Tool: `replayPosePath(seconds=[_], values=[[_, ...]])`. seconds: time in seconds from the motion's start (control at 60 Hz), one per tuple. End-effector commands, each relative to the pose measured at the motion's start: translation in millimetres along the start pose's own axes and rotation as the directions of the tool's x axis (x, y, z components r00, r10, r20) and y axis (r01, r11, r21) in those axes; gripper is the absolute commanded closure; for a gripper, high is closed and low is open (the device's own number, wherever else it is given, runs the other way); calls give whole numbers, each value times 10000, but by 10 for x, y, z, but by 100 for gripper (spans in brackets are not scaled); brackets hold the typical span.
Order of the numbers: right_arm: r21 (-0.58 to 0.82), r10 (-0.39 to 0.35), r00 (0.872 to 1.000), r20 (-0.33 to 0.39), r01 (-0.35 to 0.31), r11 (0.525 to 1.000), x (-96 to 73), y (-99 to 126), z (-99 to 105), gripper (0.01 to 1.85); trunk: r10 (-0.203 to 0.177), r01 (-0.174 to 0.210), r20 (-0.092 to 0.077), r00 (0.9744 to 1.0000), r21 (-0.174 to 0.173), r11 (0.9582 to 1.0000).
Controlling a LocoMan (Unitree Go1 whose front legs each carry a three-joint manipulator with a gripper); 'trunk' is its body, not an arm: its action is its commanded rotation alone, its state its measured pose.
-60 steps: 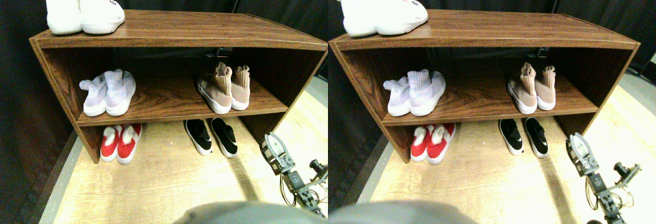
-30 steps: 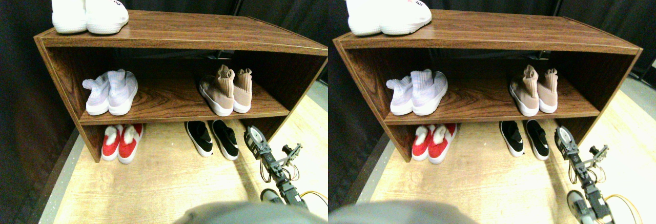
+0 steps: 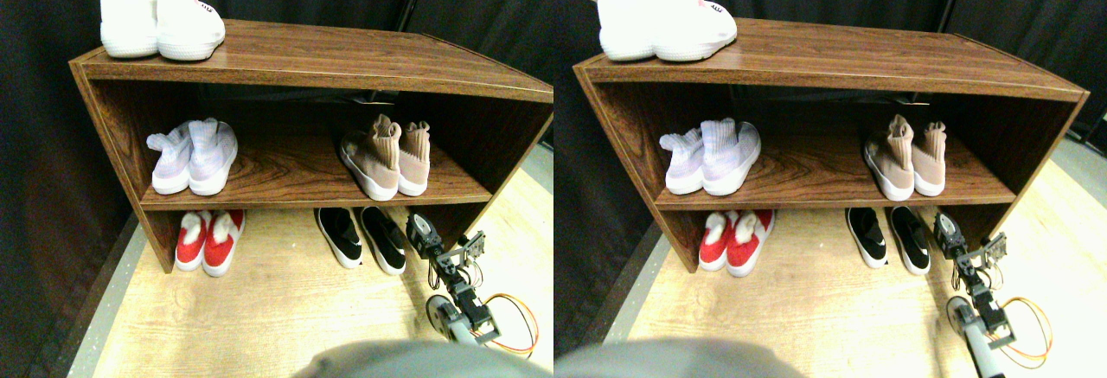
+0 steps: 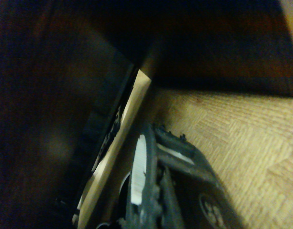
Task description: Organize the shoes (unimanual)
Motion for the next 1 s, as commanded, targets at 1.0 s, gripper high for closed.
replayPosePath(seconds=[1.0], values=[[534,-56,9969,-788,98,9985,75,41,-483,180,518,-535,-339,9981,-505,9973]])
